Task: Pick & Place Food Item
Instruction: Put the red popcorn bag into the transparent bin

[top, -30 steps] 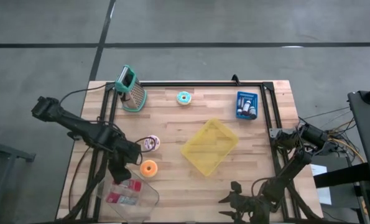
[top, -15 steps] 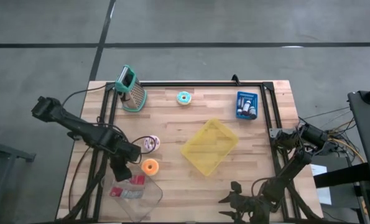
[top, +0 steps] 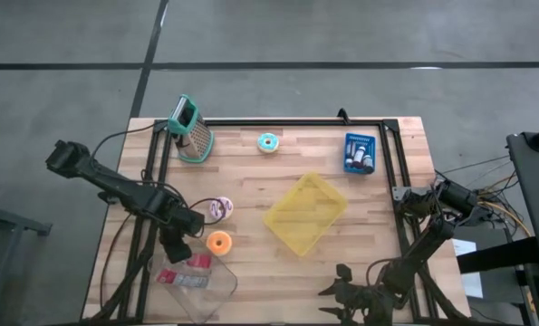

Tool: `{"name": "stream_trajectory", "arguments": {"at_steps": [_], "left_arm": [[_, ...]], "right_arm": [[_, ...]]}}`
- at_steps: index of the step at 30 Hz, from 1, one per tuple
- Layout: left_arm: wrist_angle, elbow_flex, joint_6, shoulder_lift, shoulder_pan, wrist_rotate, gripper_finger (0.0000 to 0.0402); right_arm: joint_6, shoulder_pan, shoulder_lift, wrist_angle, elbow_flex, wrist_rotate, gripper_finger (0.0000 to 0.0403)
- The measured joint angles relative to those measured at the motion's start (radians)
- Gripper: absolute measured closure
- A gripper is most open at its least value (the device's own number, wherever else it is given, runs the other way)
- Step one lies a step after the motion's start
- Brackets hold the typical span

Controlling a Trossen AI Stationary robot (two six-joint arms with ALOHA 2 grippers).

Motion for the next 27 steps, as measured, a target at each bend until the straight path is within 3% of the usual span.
{"name": "stream_trajectory", "arguments": {"at_steps": [12,27], "left_arm": [[0.006,0.001,-0.026,-0.001,0.000,-0.088,0.0358],[0.101,-0.003,-0.008,-0.004,0.001,-0.112,0.0363]], "right_arm": [[0.000,0.000,0.000,0.000,0.000,0.000,0.0216],[0.000,0.000,0.000,0.000,0.000,0.000,0.0216]]}}
